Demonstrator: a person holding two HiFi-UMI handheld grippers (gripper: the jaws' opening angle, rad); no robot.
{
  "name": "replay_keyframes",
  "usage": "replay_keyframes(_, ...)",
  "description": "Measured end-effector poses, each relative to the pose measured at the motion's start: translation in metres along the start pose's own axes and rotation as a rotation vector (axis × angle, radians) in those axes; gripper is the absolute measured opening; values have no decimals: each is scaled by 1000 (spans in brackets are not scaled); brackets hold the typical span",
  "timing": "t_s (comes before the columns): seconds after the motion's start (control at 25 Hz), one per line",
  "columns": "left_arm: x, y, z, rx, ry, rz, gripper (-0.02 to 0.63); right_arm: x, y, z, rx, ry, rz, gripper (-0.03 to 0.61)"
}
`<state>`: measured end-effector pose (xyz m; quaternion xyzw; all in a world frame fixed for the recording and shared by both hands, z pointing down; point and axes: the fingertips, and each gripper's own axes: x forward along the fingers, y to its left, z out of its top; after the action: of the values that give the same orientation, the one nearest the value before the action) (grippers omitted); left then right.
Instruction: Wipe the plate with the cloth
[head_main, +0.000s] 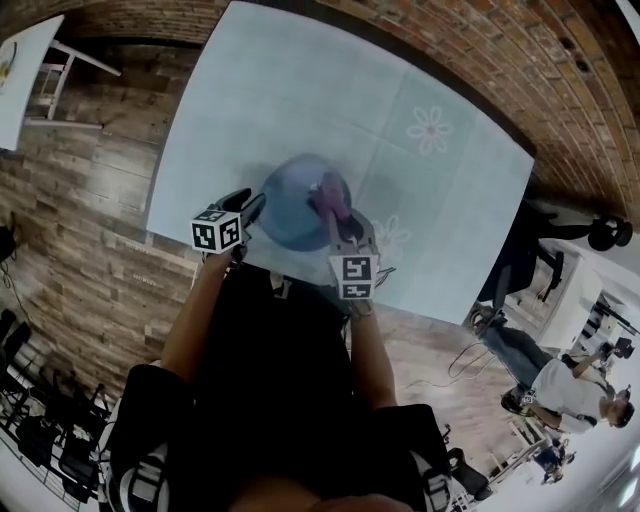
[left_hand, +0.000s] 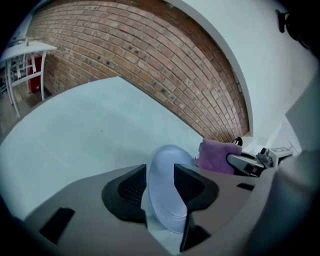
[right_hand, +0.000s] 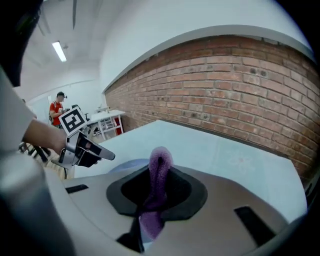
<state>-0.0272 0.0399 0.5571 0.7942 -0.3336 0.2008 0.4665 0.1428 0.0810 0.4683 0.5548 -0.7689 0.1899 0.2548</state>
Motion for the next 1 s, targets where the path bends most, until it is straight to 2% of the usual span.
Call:
replay_keyframes(0.12,-18,-25,16,88,-43,-19,173,-17,-1,12,62,-73,-25,77)
replay_keyframes(0.2,-30,-46,29,206,-88,-21,166,-28,-2,24,104,-129,-36,77)
replay_keyframes(0.28,-49,-70,47,358,-171,-5,95,-40,0,38,142,-184,-32,77)
replay_keyframes(0.36,-67,-98,62,460,-252,-20,76,-51,2,50,157,-225,-34,77)
replay_keyframes(0.48,-88,-130,80,491,-344,-53,57,-66,0,68,138,-281,-65,77)
replay_keyframes(0.6,-112,-151,97,528,-455,-34,42,-81,0,84,152,-347,-106,77)
replay_keyframes(0.8,-140,-181,114,591,-588,-68,41,-92,8,98,196,-391,-101,77)
replay_keyframes(0.88,-144,-182,116,587,-612,-64,41,-91,12,100,190,-395,-100,77)
replay_keyframes(1.0,-139,-175,112,587,-588,-49,41,-91,12,103,178,-396,-106,77)
